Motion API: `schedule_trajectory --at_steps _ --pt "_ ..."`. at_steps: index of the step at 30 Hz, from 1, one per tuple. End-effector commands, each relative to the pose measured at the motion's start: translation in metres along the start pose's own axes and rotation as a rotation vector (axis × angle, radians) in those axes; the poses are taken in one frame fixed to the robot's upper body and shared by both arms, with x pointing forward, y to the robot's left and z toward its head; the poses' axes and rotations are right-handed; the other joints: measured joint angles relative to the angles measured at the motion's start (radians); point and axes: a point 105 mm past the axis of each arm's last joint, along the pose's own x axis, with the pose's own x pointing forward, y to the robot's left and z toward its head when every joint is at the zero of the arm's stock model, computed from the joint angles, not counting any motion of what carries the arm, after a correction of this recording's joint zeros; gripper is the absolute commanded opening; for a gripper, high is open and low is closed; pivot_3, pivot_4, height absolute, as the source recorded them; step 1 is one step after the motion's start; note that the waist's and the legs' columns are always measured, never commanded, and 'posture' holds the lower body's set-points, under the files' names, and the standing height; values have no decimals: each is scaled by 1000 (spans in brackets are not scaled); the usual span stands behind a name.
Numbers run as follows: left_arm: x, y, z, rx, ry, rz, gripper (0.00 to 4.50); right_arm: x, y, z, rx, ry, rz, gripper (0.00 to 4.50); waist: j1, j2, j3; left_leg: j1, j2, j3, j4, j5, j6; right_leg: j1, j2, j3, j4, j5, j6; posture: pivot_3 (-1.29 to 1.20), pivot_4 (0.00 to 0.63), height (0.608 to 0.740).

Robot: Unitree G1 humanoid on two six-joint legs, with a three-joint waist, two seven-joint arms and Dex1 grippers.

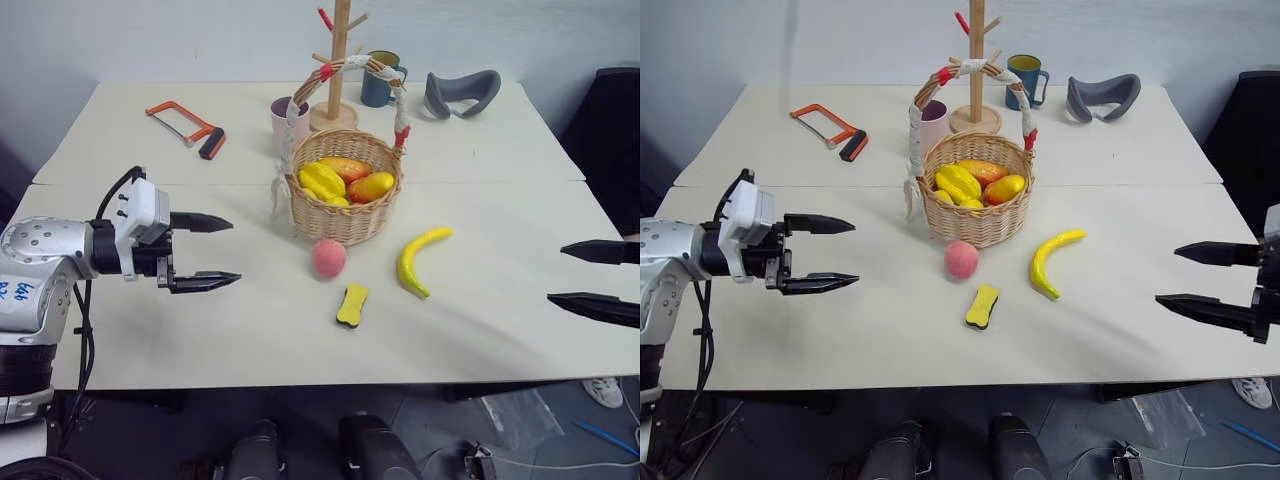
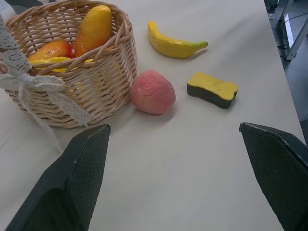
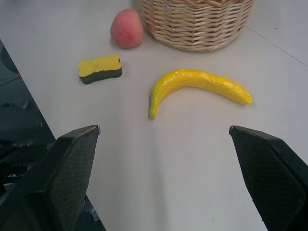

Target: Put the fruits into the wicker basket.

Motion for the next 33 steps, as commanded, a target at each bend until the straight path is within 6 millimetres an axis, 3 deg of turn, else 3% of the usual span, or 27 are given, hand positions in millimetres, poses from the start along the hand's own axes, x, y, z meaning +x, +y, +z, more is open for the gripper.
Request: schedule_trajectory --at_steps 1,8,15,20,24,33 --pt "-2 -1 7 51 12 -8 4500 -5 0 5 -43 -12 -25 4443 0 0 0 0 0 0 0 0 0 0 0 0 0 0 0 0 150 740" --pt "1 0 3 42 33 2 4500 -3 -5 2 -49 24 -50 4443 -1 0 0 0 0 0 0 0 0 0 0 0 0 0 0 0 150 740" --pt "8 -6 11 39 20 -48 4500 11 -3 15 -142 31 -4 4443 -4 0 0 0 0 0 1 0 -1 0 0 0 1 0 0 0 150 740" --pt "20 -25 23 28 -4 -187 4500 52 25 31 -302 49 185 4443 -10 0 0 0 1 0 2 0 -1 0 1 0 2 0 0 0 150 740" --pt "29 -35 27 62 9 -256 4500 97 45 40 -502 28 313 4443 -13 0 0 0 1 0 2 0 -1 0 1 0 2 0 0 0 150 740" --pt "30 -51 14 91 99 -329 4500 190 68 22 -834 49 559 4443 -10 0 0 -3 2 1 10 0 -3 -2 1 0 5 0 0 0 150 740"
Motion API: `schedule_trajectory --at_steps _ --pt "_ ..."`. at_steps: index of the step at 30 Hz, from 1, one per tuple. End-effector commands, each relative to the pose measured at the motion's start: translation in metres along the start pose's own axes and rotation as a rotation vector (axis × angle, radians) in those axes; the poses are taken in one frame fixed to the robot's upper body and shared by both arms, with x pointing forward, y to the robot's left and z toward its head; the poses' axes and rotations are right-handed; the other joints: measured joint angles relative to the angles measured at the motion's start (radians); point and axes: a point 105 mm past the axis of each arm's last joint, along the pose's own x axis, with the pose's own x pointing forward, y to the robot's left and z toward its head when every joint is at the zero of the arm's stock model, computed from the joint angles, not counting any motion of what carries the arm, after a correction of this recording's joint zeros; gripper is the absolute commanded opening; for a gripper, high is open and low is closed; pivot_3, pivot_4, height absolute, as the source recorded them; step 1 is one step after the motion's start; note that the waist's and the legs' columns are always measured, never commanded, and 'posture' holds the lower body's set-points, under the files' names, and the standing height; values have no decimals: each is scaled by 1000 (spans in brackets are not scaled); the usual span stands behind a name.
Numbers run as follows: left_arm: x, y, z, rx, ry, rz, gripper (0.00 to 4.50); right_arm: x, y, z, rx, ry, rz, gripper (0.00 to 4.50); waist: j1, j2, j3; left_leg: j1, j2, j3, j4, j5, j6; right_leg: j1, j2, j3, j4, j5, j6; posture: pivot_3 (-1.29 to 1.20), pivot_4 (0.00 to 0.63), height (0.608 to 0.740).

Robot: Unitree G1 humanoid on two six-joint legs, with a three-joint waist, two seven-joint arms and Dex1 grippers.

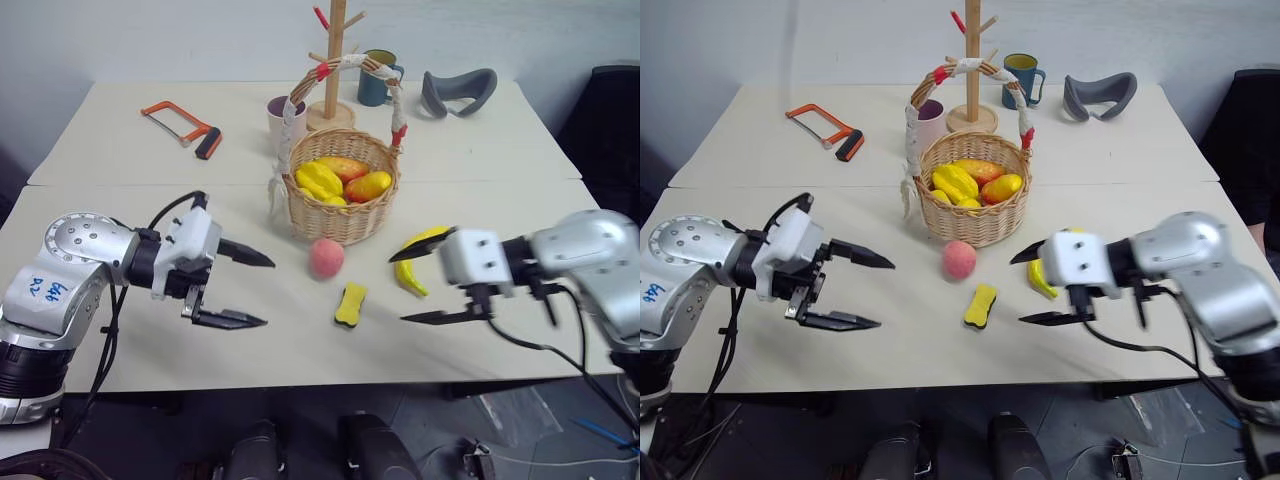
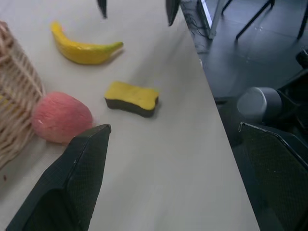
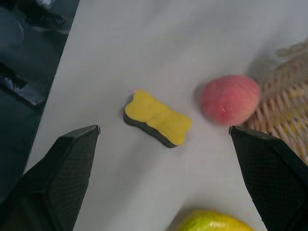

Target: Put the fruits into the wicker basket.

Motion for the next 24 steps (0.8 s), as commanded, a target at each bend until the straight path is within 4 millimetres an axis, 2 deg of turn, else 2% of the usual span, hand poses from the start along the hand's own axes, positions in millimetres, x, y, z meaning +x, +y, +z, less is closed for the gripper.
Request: schedule_trajectory --at_steps 1,5,10,16,19,24 --pt "-3 -3 3 43 25 9 4500 24 -5 -4 -134 27 78 4443 0 0 0 0 0 0 2 -1 0 0 0 0 2 0 0 0 150 740" --pt "-4 -3 3 40 21 36 4500 50 -11 -16 -236 65 171 4443 2 0 0 0 0 1 6 -2 0 0 0 0 5 0 0 0 150 740" --pt "-3 -4 3 39 9 70 4500 76 -20 -22 -216 49 234 4443 -1 0 0 1 1 1 6 -2 0 0 -1 0 7 0 0 0 150 740" --pt "-3 -3 6 45 0 102 4500 82 -15 -40 -162 93 359 4443 1 0 0 1 1 1 7 -2 0 1 -1 -1 9 0 -1 0 150 740" --pt "-4 -3 7 45 -1 112 4500 82 -14 -45 -116 94 388 3860 1 -1 0 2 0 0 7 -2 0 2 -2 -2 9 0 -1 0 150 740" --pt "-5 -2 7 48 -1 117 4500 77 -10 -44 -15 53 419 2341 -1 -1 0 4 0 0 7 -2 0 3 -2 -2 10 0 -1 0 150 740"
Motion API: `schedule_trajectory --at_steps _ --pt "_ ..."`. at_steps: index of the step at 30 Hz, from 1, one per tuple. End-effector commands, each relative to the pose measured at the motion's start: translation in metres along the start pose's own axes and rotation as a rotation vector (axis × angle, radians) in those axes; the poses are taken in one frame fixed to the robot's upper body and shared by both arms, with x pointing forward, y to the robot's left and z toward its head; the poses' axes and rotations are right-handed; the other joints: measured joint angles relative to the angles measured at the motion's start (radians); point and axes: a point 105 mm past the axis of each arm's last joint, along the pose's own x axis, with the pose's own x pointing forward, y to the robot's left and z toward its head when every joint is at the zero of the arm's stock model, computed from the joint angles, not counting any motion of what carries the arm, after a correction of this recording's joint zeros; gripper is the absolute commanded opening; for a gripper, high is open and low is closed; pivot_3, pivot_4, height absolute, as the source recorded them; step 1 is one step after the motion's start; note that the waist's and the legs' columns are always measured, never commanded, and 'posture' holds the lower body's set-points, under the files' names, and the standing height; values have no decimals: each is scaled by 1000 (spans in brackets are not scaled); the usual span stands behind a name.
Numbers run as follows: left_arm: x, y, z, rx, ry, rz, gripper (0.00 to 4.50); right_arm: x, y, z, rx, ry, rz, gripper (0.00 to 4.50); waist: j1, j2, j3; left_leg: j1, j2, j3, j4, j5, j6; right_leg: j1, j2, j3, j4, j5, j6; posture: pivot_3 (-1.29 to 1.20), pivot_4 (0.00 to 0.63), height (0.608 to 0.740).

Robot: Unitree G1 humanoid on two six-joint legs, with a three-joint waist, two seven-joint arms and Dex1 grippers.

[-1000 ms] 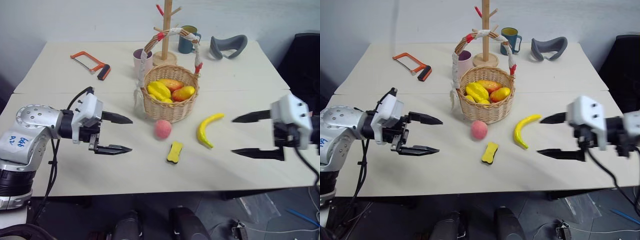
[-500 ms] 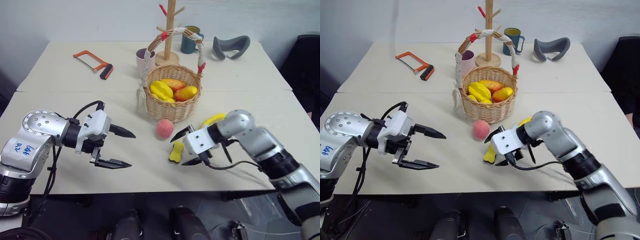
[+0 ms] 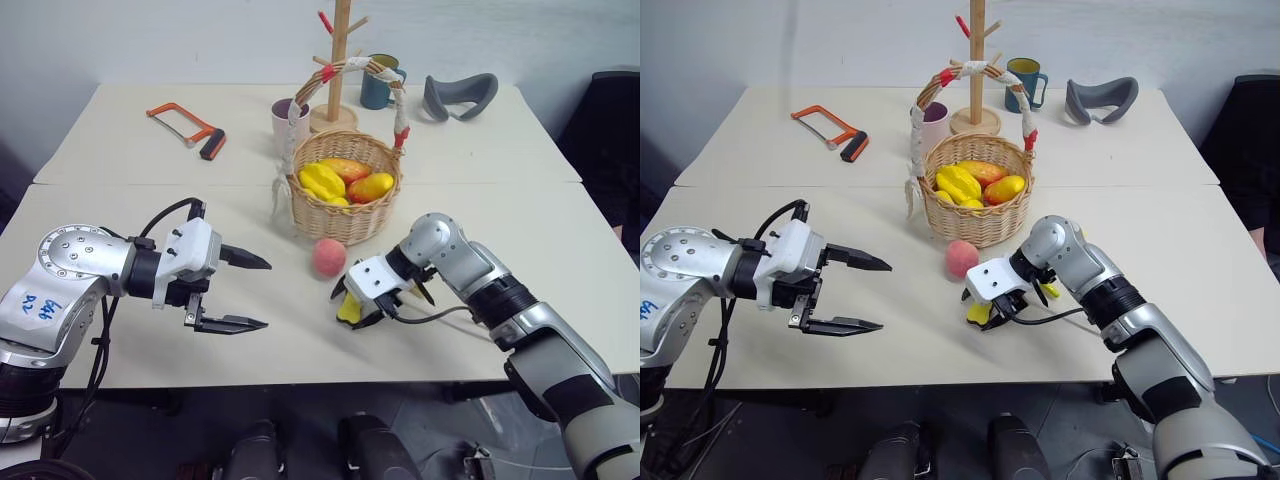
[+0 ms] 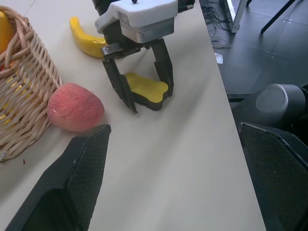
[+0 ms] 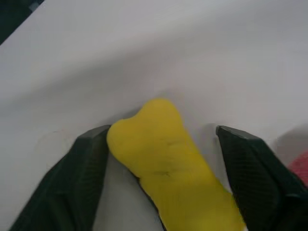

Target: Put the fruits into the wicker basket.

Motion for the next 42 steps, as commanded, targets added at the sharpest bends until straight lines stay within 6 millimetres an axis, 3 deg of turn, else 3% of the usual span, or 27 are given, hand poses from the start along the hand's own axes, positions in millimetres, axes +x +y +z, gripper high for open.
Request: schedule_trajectory --at_steps 1,4,7,11,13,16,19,26,28,30,33,35,36,38,40,42 --pt "-4 0 8 36 -14 10 4500 -5 11 -4 86 -16 57 2047 0 0 0 0 0 0 0 0 0 0 0 0 1 0 0 0 150 740" --pt "2 2 13 50 -46 -6 4500 -22 9 21 166 -161 -28 1376 5 0 0 0 0 0 -1 0 0 -1 0 0 1 0 -1 0 150 740" --pt "7 5 23 47 -107 -18 4500 -49 13 46 205 -254 -149 1376 10 0 0 -3 0 -1 0 -1 -1 -3 0 -1 1 -1 -1 0 150 740" --pt "16 11 47 12 -271 -26 4500 -107 31 65 266 -262 -413 1376 25 1 1 -5 0 -3 0 -1 -1 -3 -1 -2 0 -1 -1 0 150 740" --pt "22 13 60 -1 -347 -37 4500 -142 41 60 370 -230 -591 1376 32 1 1 -5 0 -3 0 -2 -1 -3 -1 -2 -2 -1 -1 0 150 740" --pt "30 14 69 -3 -398 -58 4500 -180 71 28 544 -104 -823 1376 32 0 0 -4 0 -4 -1 -4 3 0 -1 -3 -4 -1 -1 0 150 740" --pt "38 15 69 13 -396 -83 4500 -199 102 -11 696 25 -1001 1376 31 -1 -1 -3 0 -5 -3 -3 2 2 0 -3 -8 -1 -1 0 150 740" --pt "49 23 68 73 -364 -115 4500 -192 145 -95 941 191 -1239 1376 16 0 -1 -2 2 1 -2 0 -2 0 5 3 -7 0 1 0 150 740" --pt "52 32 59 91 -339 -71 4500 -185 148 -110 1017 139 -1283 1983 15 0 -1 -1 3 2 -2 0 -3 0 6 4 -8 0 1 0 150 740" --pt "53 41 51 79 -326 -27 4500 -180 146 -111 1047 84 -1281 2557 14 0 -1 -1 4 3 -2 0 -3 0 8 5 -8 0 1 0 150 740" --pt "49 46 42 56 -312 -4 4500 -178 143 -104 1038 46 -1267 3621 13 2 0 -2 5 4 -2 0 -4 -1 10 6 -7 0 1 0 150 740" --pt "42 56 35 21 -314 76 4500 -186 139 -84 998 -7 -1271 4343 15 2 0 -2 6 3 -2 0 -4 -1 11 6 -7 0 1 0 150 740" --pt "39 60 33 8 -316 106 4500 -188 138 -76 981 -22 -1268 4428 15 2 0 -2 6 3 -2 0 -4 -2 11 7 -7 0 1 0 150 740" --pt "28 70 24 -87 -325 222 4500 -188 131 -40 879 -125 -1224 4428 17 3 0 -2 7 3 -2 0 -5 -1 11 7 -7 0 1 0 150 740" --pt "23 66 12 -168 -322 269 4500 -185 124 3 829 -305 -1160 4428 12 3 -1 -2 8 3 -3 -1 -5 -1 12 7 -7 0 1 0 150 740" --pt "32 55 0 -179 -271 270 4500 -164 124 51 766 -456 -985 4428 11 3 -1 -1 9 1 -3 -1 -5 -1 12 6 -6 0 1 0 150 740"
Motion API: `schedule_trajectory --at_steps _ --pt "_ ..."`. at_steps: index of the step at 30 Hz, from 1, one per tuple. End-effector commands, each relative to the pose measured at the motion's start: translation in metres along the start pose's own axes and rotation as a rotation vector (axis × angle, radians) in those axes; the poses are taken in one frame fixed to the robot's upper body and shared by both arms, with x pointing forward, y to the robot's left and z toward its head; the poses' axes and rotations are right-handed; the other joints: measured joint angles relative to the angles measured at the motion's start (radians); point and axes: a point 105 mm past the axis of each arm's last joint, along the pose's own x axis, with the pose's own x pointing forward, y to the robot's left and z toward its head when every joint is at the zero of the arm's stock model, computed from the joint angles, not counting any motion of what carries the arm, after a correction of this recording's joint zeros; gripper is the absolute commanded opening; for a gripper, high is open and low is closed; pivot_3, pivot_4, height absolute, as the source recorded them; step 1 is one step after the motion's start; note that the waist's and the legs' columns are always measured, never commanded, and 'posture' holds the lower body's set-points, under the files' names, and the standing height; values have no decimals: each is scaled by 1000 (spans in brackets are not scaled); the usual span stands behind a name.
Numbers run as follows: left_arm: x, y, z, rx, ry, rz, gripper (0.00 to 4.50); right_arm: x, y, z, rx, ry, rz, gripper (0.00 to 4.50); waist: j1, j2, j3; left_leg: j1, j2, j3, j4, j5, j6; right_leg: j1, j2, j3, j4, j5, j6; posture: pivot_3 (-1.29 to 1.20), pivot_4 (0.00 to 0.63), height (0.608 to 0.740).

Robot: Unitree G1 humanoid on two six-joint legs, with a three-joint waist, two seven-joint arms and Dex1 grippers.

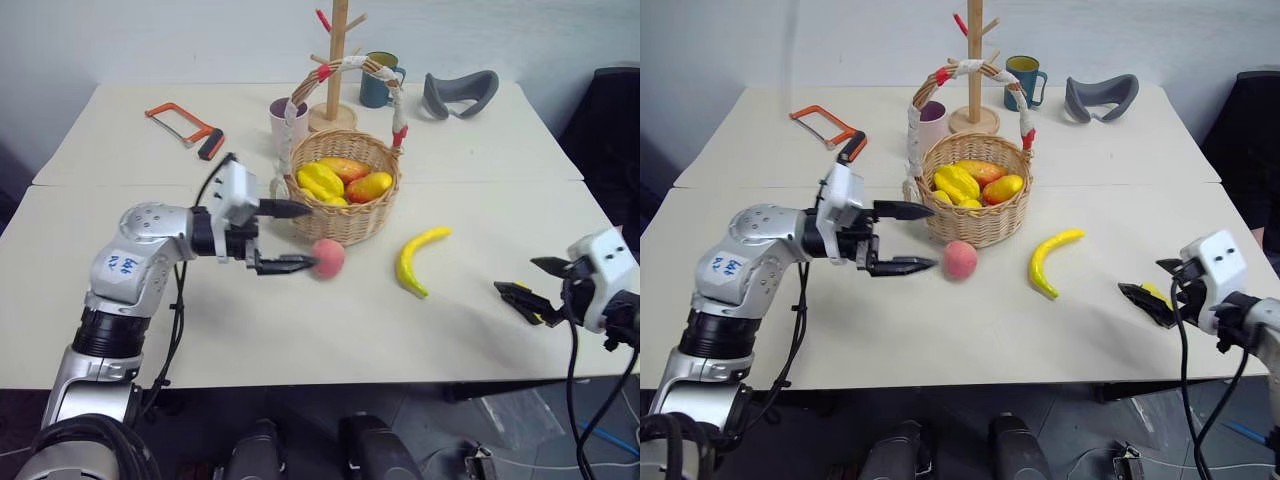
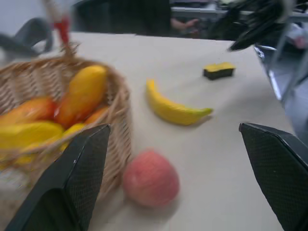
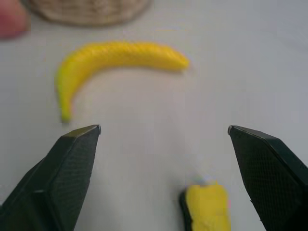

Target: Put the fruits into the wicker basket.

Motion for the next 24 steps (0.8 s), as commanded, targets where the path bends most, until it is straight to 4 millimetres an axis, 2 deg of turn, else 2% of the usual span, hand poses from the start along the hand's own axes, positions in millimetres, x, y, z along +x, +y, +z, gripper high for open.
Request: schedule_trajectory --at_steps 1,3,6,8,12,15,23,24 --pt "5 -10 -9 20 41 43 4500 -10 79 34 -13 -103 340 4428 3 0 0 0 0 -1 0 0 0 0 0 0 -1 0 0 0 150 740" --pt "14 -3 -17 -24 54 121 4500 -12 104 38 -13 -112 433 4428 15 -1 0 -1 0 -4 0 -2 2 2 1 -2 -3 0 0 0 150 740" --pt "33 -3 -23 -111 47 161 4500 -4 117 44 -15 -142 431 4428 24 -1 0 -2 -2 -8 1 -3 6 4 0 -2 -6 1 2 0 150 740" --pt "40 -7 -25 -137 49 156 4500 -1 117 46 -12 -146 408 4428 21 -2 0 -2 -4 -9 2 -3 9 8 -1 -2 -10 4 4 0 150 740" --pt "65 -12 -35 -299 75 204 4500 4 114 46 1 -139 373 4428 20 -2 0 -1 -5 -9 0 -3 10 9 -3 -2 -11 4 5 0 150 740" --pt "80 -13 -56 -387 187 268 4500 5 110 45 -6 -127 338 4428 20 -2 0 -2 -4 -10 0 -2 7 8 -1 -2 -12 4 4 0 150 740" --pt "106 -10 -70 -401 293 291 4500 10 105 43 0 -130 294 4428 20 -2 0 -2 -4 -10 0 0 4 8 1 -2 -12 4 4 0 150 740" --pt "107 -9 -72 -391 305 288 4114 10 104 43 -2 -130 288 4500 20 -2 0 -2 -4 -10 0 0 4 8 1 -2 -12 4 4 0 150 740"
